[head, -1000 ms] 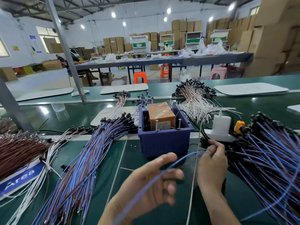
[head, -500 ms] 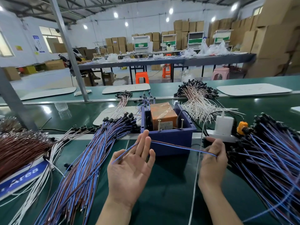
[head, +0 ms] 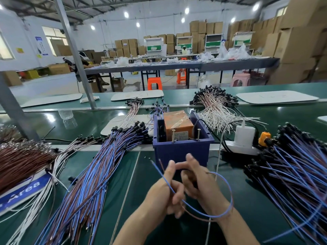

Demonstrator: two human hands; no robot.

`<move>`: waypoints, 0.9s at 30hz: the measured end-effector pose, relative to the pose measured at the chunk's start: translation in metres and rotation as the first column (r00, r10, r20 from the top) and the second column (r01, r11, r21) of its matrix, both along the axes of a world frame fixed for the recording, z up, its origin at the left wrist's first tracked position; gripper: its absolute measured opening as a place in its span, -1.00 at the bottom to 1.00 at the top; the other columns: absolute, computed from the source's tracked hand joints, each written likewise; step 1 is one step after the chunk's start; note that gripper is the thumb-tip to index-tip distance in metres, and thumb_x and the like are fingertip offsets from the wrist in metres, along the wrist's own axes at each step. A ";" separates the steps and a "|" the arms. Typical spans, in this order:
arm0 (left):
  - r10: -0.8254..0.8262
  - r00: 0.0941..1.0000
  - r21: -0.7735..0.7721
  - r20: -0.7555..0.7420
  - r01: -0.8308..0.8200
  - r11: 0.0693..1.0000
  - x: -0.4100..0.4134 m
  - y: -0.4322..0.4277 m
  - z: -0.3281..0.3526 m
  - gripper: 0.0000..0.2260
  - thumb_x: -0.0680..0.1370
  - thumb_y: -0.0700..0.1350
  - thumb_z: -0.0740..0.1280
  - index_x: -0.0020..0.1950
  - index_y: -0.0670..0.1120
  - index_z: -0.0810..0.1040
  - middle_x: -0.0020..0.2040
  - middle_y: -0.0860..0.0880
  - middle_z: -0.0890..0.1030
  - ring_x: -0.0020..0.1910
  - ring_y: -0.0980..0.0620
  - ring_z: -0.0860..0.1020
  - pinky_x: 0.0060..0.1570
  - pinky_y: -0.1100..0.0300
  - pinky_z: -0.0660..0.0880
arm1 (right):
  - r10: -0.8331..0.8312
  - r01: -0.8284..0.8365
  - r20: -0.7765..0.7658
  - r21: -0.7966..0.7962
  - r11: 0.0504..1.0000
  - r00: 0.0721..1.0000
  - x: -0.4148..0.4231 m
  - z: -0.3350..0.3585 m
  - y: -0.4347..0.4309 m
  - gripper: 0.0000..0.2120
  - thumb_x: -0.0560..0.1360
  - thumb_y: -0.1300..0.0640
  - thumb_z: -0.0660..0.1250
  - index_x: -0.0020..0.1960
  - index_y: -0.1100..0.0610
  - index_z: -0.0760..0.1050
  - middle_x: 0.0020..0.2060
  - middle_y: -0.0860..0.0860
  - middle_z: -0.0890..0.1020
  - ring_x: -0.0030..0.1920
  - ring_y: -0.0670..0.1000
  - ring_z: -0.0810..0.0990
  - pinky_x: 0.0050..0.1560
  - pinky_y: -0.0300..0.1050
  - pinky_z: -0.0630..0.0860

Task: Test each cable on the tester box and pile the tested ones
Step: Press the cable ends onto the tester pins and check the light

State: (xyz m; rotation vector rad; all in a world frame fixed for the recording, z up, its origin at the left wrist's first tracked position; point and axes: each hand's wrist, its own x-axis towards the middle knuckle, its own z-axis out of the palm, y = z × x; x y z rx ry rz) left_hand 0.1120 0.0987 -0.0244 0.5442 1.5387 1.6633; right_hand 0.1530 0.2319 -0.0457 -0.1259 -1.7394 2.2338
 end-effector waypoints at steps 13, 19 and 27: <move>-0.109 0.967 -0.116 0.231 0.139 0.983 -0.005 -0.011 0.004 -0.37 0.41 0.49 0.19 -0.52 -0.03 0.24 -0.63 0.04 0.15 -0.65 0.08 0.15 -0.59 0.26 0.15 | 0.337 -0.359 0.166 0.132 0.924 0.927 0.006 -0.002 0.002 -0.55 0.45 -0.25 0.47 0.17 0.04 0.65 -0.30 0.05 0.66 -0.37 -0.01 0.41 -0.46 -0.27 0.24; -0.125 0.953 -0.085 0.275 0.153 0.985 -0.009 -0.012 0.006 -0.40 0.40 0.51 0.21 -0.45 -0.02 0.39 -0.57 0.06 0.29 -0.60 0.11 0.30 -0.55 0.27 0.31 | 0.312 -0.322 0.136 0.051 0.945 0.940 0.005 -0.002 0.001 -0.76 0.42 -0.13 0.50 -0.03 0.01 0.67 -0.35 0.03 0.64 -0.39 0.01 0.54 -0.43 -0.23 0.33; -0.044 0.911 0.180 0.410 -0.033 0.983 -0.019 -0.006 0.000 -0.49 0.57 0.25 0.16 -0.13 -0.13 0.68 -0.43 -0.02 0.39 -0.44 0.01 0.44 -0.39 0.18 0.43 | 0.061 -0.057 0.012 -0.197 0.979 0.998 -0.004 -0.008 0.008 -0.78 0.43 0.01 0.40 -0.10 0.18 0.64 -0.32 0.20 0.52 -0.46 0.03 0.33 -0.33 0.01 0.08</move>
